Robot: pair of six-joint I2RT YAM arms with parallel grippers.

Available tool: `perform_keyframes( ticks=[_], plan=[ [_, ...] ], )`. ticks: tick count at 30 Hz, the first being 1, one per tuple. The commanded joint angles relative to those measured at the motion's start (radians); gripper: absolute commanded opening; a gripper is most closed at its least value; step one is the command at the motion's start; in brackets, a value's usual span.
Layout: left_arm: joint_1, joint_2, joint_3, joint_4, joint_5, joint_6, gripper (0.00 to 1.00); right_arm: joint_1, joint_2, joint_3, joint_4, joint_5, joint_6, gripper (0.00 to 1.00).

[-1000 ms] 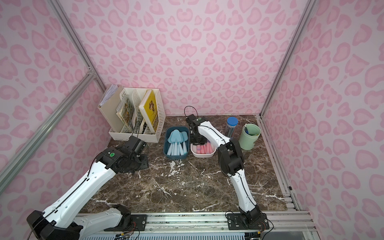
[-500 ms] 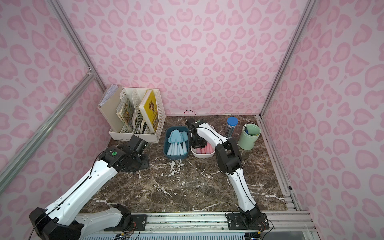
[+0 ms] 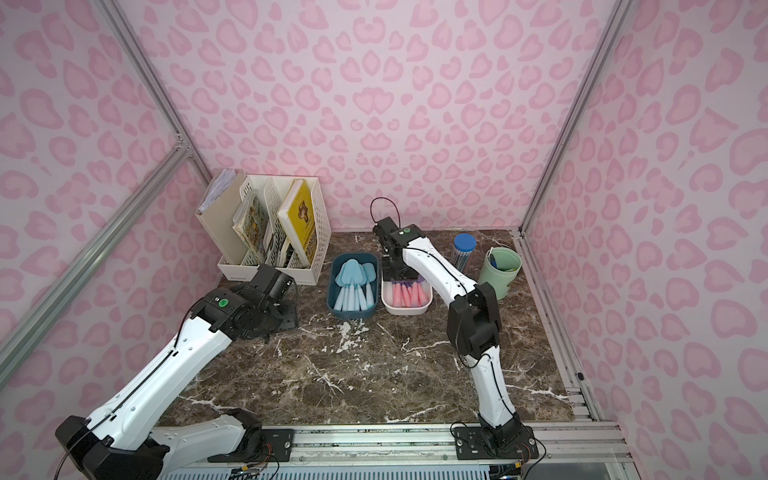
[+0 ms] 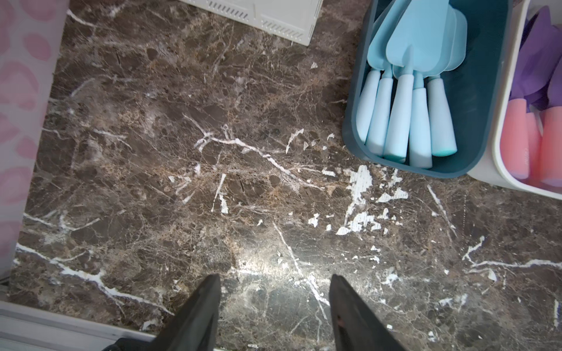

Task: Sort the small shovels by color and place them into the storage box
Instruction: Place the shovel in the storage box, then reset both arms

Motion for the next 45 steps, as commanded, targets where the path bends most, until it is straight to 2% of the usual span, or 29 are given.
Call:
perform_keyframes(
  ticks=[1,4,8,10,13,18,20,23,28,29,31,39,40,41,44,45],
  plan=[
    [0.034,0.007,0.014,0.047,-0.041,0.071,0.67,-0.021,-0.161,-0.164,0.165,0.085,-0.067,0.58],
    [0.088,0.02,0.01,0.116,-0.088,0.123,0.72,-0.107,-0.363,-0.426,0.401,0.023,-0.111,0.58],
    [0.121,0.048,-0.009,0.187,-0.318,0.095,0.76,-0.262,-0.587,-0.775,0.672,-0.026,-0.133,0.59],
    [0.126,0.055,-0.048,0.279,-0.399,0.098,0.77,-0.328,-0.686,-0.927,0.818,0.016,-0.151,0.59],
    [0.132,0.072,-0.095,0.385,-0.491,0.099,0.79,-0.349,-0.809,-1.166,1.1,0.171,-0.262,0.63],
    [0.153,0.112,-0.18,0.5,-0.595,0.153,0.83,-0.41,-0.847,-1.415,1.414,0.246,-0.366,0.67],
    [0.166,0.119,-0.216,0.525,-0.622,0.16,0.83,-0.439,-0.817,-1.471,1.496,0.282,-0.365,0.69],
    [0.173,0.082,-0.332,0.672,-0.642,0.215,0.84,-0.475,-0.778,-1.581,1.689,0.308,-0.357,0.7],
    [0.196,-0.027,-0.54,0.956,-0.632,0.343,0.84,-0.498,-0.677,-1.712,1.995,0.347,-0.418,0.71],
    [0.203,-0.04,-0.573,1.012,-0.615,0.363,0.84,-0.5,-0.677,-1.705,1.985,0.341,-0.42,0.71],
    [0.222,-0.047,-0.637,1.115,-0.572,0.413,0.84,-0.502,-0.674,-1.758,2.13,0.3,-0.474,0.71],
    [0.347,0.132,-0.736,1.53,-0.363,0.546,0.83,-0.539,-0.556,-1.839,2.4,0.1,-0.536,0.72],
    [0.362,0.157,-0.743,1.585,-0.335,0.561,0.83,-0.533,-0.544,-1.852,2.443,0.08,-0.556,0.74],
    [0.383,0.181,-0.749,1.629,-0.296,0.559,0.83,-0.533,-0.563,-1.845,2.393,0.059,-0.557,0.76],
    [0.434,0.24,-0.751,1.687,-0.183,0.555,0.82,-0.54,-0.561,-1.84,2.391,0.021,-0.565,0.91],
    [0.436,0.255,-0.769,1.731,-0.162,0.561,0.81,-0.541,-0.554,-1.843,2.405,0.022,-0.567,0.98]
  ],
)
